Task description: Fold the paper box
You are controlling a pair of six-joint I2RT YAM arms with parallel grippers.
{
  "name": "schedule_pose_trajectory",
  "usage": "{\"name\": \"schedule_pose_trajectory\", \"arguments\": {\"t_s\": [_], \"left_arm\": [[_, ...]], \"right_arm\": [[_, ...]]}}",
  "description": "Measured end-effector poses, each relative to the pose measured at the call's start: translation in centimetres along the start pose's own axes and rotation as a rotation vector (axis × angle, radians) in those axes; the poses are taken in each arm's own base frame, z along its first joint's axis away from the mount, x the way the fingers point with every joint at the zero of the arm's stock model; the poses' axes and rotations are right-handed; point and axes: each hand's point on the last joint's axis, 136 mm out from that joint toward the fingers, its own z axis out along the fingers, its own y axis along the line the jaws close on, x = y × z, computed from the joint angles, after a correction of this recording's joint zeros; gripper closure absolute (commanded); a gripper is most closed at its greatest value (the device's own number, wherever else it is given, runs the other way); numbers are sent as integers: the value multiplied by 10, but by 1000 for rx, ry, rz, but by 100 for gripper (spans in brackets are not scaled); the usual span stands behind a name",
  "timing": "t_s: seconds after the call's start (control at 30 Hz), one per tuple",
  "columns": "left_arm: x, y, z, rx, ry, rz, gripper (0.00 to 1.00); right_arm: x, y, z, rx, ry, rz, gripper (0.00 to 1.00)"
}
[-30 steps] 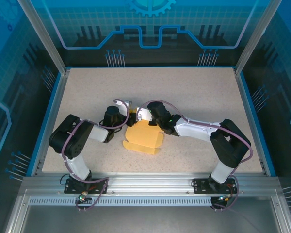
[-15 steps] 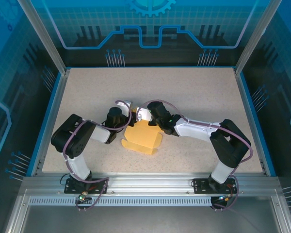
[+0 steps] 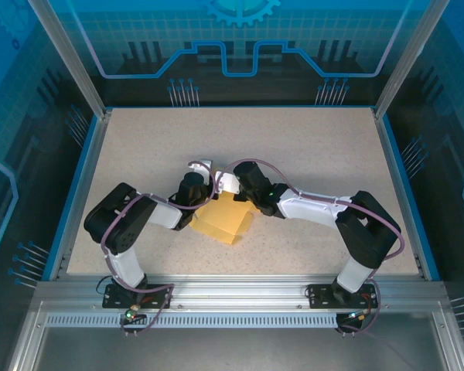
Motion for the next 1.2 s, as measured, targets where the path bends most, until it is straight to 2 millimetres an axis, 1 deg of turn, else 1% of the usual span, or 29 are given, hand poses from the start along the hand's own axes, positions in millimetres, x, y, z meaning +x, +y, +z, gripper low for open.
{"name": "schedule_pose_trajectory", "arguments": {"t_s": [0.07, 0.3, 0.47, 0.53, 0.6, 0.7, 0.8, 0.97, 1.03, 1.2], "left_arm": [[0, 0, 0, -6, -1, -2, 78], [-1, -1, -1, 22, -7, 11, 66], [8, 1, -7, 56, 9, 27, 54], [11, 1, -11, 70, 17, 28, 50], [14, -1, -16, 91, 26, 30, 44], [21, -3, -23, 111, 43, 32, 39], [28, -2, -26, 118, 63, 37, 38], [33, -1, -25, 114, 85, 55, 38], [34, -1, -22, 111, 99, 57, 39], [30, -3, -11, 102, 103, 58, 42]], "right_arm": [[0, 0, 0, 0, -2, 5, 100], [3, -3, 0, 14, 14, 32, 100], [8, -3, 0, 17, 40, 50, 100], [12, -3, 0, 18, 52, 55, 100], [15, -4, 0, 20, 67, 67, 100], [18, -7, 0, 24, 79, 78, 100], [18, -9, 0, 26, 81, 84, 100], [19, -8, 0, 23, 85, 90, 100], [19, -8, 0, 23, 84, 90, 100], [18, -9, -2, 23, 84, 91, 100]]}}
